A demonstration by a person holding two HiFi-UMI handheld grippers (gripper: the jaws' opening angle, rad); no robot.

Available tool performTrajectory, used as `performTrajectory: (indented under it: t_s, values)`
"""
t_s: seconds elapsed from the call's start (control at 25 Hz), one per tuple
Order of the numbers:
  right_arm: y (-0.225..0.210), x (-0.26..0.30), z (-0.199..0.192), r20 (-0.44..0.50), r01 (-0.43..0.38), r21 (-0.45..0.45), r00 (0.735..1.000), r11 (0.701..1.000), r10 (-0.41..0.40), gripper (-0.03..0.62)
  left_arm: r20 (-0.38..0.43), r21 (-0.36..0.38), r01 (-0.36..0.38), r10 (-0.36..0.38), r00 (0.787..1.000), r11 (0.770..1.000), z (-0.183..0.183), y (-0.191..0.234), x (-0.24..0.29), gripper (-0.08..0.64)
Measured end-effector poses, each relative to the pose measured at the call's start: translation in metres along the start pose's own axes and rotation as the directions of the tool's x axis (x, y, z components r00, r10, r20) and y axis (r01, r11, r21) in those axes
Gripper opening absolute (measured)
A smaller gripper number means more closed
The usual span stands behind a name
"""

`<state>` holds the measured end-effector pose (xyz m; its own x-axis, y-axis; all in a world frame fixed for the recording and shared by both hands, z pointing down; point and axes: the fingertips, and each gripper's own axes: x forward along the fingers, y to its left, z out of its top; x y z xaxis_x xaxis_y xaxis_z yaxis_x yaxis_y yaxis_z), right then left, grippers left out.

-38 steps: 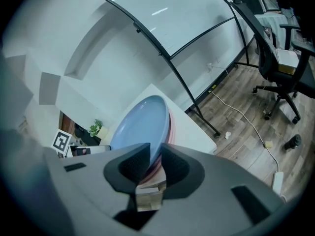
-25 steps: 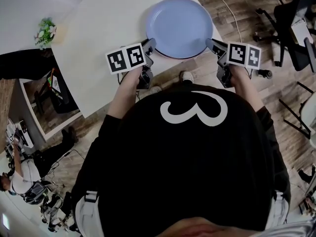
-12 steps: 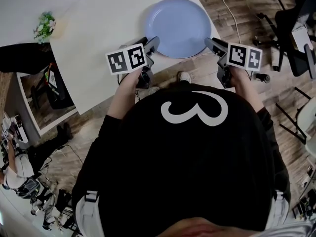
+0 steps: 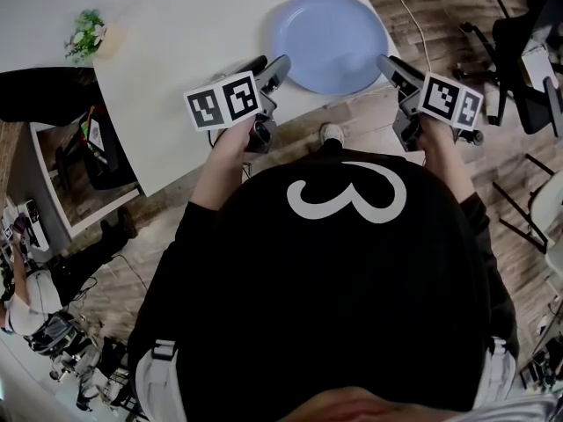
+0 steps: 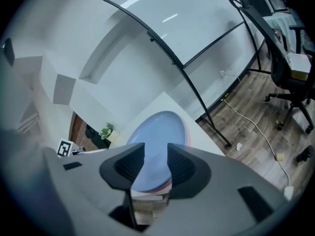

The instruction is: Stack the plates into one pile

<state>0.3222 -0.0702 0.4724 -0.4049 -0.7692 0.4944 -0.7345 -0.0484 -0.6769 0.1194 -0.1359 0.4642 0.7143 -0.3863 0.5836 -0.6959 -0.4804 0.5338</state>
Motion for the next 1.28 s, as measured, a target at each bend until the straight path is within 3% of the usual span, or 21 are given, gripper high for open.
performTrajectory:
  t_s: [0.2, 0.28, 0.4, 0.6, 0.84, 1.28]
  values:
    - [0.056, -0.007, -0.004, 0.075, -0.039, -0.095, 0.996, 0.995, 0.046, 0.144, 0.043, 0.049, 0.098, -0.1, 0.994, 0.994, 0.011, -0.013, -0.045, 0.21]
    - [0.082, -0.011, -0.013, 0.095, -0.062, -0.13, 0.993, 0.99, 0.075, 0.081, 0.05, 0.083, 0.148, -0.153, 0.987, 0.985, 0.01, -0.021, -0.064, 0.172]
    - [0.118, -0.023, -0.035, 0.106, -0.138, -0.154, 0.982, 0.978, 0.155, 0.052, 0.05, 0.122, 0.18, -0.187, 0.981, 0.976, -0.002, -0.032, -0.088, 0.124]
    - [0.175, -0.04, -0.068, 0.124, -0.278, -0.217, 0.943, 0.936, 0.309, 0.035, 0.043, 0.167, 0.224, -0.234, 0.971, 0.96, -0.022, -0.039, -0.13, 0.046]
    - [0.215, -0.045, -0.115, 0.078, -0.328, -0.224, 0.933, 0.918, 0.352, 0.028, 0.043, 0.208, 0.339, -0.355, 0.934, 0.917, -0.04, -0.056, -0.175, 0.017]
    - [0.256, -0.059, -0.173, 0.014, -0.361, -0.26, 0.926, 0.895, 0.378, 0.023, -0.003, 0.251, 0.379, -0.391, 0.92, 0.89, -0.086, -0.067, -0.215, 0.017]
